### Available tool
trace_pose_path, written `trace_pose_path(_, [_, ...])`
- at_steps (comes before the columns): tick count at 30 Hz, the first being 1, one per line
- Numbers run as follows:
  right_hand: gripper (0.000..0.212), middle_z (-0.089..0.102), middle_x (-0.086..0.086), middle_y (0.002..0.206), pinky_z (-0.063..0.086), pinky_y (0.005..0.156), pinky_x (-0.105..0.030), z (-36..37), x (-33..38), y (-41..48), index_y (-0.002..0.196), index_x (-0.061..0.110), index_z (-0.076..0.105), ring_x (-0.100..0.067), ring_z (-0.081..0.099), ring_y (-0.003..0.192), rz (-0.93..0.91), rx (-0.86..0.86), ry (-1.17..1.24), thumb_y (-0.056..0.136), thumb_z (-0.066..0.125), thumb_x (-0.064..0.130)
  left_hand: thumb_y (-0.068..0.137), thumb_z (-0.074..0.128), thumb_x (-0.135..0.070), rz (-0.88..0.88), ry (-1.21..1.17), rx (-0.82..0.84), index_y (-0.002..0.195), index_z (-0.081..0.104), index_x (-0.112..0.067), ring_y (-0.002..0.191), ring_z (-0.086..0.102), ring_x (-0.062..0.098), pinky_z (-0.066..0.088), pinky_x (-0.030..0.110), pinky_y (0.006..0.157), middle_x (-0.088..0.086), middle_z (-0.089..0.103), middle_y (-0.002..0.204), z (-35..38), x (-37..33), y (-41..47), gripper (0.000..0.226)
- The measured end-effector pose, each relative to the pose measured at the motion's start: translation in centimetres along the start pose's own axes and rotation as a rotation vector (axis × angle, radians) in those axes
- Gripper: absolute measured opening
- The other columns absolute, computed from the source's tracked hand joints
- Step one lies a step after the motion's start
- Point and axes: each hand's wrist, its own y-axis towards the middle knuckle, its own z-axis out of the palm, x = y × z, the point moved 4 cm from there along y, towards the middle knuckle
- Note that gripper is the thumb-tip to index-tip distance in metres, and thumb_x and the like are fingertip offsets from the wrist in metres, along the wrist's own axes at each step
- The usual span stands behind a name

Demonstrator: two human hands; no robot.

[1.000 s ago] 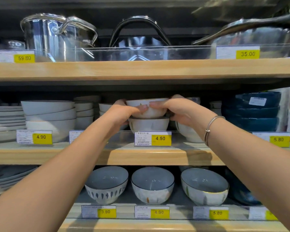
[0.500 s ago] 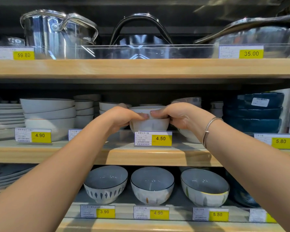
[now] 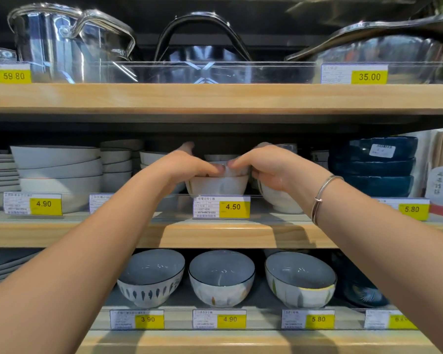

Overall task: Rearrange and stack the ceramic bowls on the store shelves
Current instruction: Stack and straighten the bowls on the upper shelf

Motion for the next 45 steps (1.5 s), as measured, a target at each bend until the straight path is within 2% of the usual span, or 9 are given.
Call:
trace_pose_path(7, [0.062, 0.058, -0.015, 0.128, 0.043, 0.097, -0.037, -6.6, 0.0, -1.3, 0.134, 0.007, 0.048, -0.029, 0.053, 0.119, -0.108, -0.311, -0.161, 0.078, 0.072, 0.018, 0.08, 0.071, -0.029, 0.351, 0.194, 0.028, 0.146, 0.032, -0.016, 0.135, 0.039, 0.015, 0.029, 0.017, 0.092, 0.001, 0.042, 0.148, 5.0, -6.6, -1.1, 0.078])
trace_pose_path(12, [0.068, 0.052, -0.012, 0.135, 0.041, 0.096, -0.036, -10.3, -2.4, -2.6, 0.138, 0.01, 0.043, -0.03, 0.05, 0.121, -0.022, -0.395, -0.169, 0.079, 0.071, 0.027, 0.089, 0.057, -0.019, 0.262, 0.147, 0.181, 0.147, 0.029, -0.011, 0.127, 0.046, 0.017, 0.035, 0.021, 0.098, 0.007, 0.045, 0.146, 9.7, -7.2, -0.4, 0.065])
trace_pose_path(15, [0.076, 0.055, -0.011, 0.131, 0.047, 0.097, -0.04, -11.4, -3.8, -2.7, 0.137, 0.012, 0.042, -0.028, 0.055, 0.114, 0.08, -0.322, -0.164, 0.073, 0.073, 0.038, 0.089, 0.057, -0.022, 0.207, 0.149, 0.194, 0.142, 0.039, -0.011, 0.111, 0.05, 0.018, 0.04, 0.024, 0.086, 0.008, 0.054, 0.128, 10.7, -6.8, -0.1, 0.058])
trace_pose_path(19, [0.082, 0.059, -0.01, 0.125, 0.051, 0.078, -0.03, -11.3, -4.0, -3.1, 0.135, 0.005, 0.043, -0.022, 0.058, 0.11, 0.18, -0.102, -0.249, 0.069, 0.078, 0.038, 0.068, 0.075, -0.045, 0.089, 0.168, 0.238, 0.143, 0.035, -0.014, 0.12, 0.051, 0.021, 0.044, 0.038, 0.103, 0.003, 0.051, 0.135, 10.3, -5.7, 0.4, 0.09])
trace_pose_path(24, [0.08, 0.051, -0.009, 0.136, 0.042, 0.106, -0.038, -11.7, -4.3, -3.3, 0.137, 0.004, 0.04, -0.024, 0.049, 0.124, 0.263, 0.043, -0.271, 0.072, 0.077, 0.029, 0.025, 0.082, -0.052, -0.028, 0.056, 0.323, 0.133, 0.047, -0.017, 0.111, 0.062, 0.019, 0.051, 0.037, 0.097, 0.001, 0.063, 0.124, 11.2, -4.5, 0.7, 0.119])
trace_pose_path(30, [0.079, 0.052, -0.012, 0.135, 0.048, 0.096, -0.041, -11.7, -4.3, -3.4, 0.138, 0.008, 0.04, -0.028, 0.051, 0.122, 0.219, -0.002, -0.147, 0.07, 0.079, 0.019, 0.072, 0.08, -0.021, -0.038, -0.168, 0.269, 0.114, 0.046, -0.019, 0.099, 0.062, 0.016, 0.053, 0.03, 0.09, 0.0, 0.063, 0.108, 11.2, -4.6, 0.4, 0.054])
trace_pose_path(35, [0.078, 0.06, -0.012, 0.123, 0.054, 0.083, -0.033, -11.3, -4.0, -3.3, 0.131, 0.004, 0.043, -0.024, 0.06, 0.109, 0.054, -0.145, -0.029, 0.067, 0.082, 0.023, 0.078, 0.074, -0.029, 0.032, -0.19, 0.144, 0.146, 0.024, -0.012, 0.11, 0.053, 0.02, 0.049, 0.034, 0.096, 0.007, 0.049, 0.134, 10.6, -4.9, 0.1, 0.086])
trace_pose_path(41, [0.065, 0.058, -0.011, 0.127, 0.052, 0.081, -0.028, -10.7, -3.1, -4.2, 0.136, 0.005, 0.042, -0.02, 0.059, 0.106, -0.046, -0.161, 0.21, 0.082, 0.068, 0.028, 0.078, 0.072, -0.039, 0.069, -0.355, 0.101, 0.152, 0.004, -0.021, 0.123, 0.052, 0.027, 0.052, 0.04, 0.096, 0.009, 0.034, 0.149, 10.5, -5.7, 0.4, 0.102])
trace_pose_path(45, [0.069, 0.04, -0.012, 0.141, 0.044, 0.099, -0.055, -10.0, -2.2, -4.3, 0.141, 0.025, 0.029, -0.041, 0.05, 0.122, 0.034, -0.114, 0.433, 0.084, 0.063, 0.042, 0.076, 0.073, -0.04, 0.075, -0.467, 0.069, 0.151, 0.009, -0.016, 0.114, 0.058, 0.023, 0.056, 0.034, 0.09, 0.01, 0.042, 0.142, 10.2, -5.6, 0.6, 0.102])
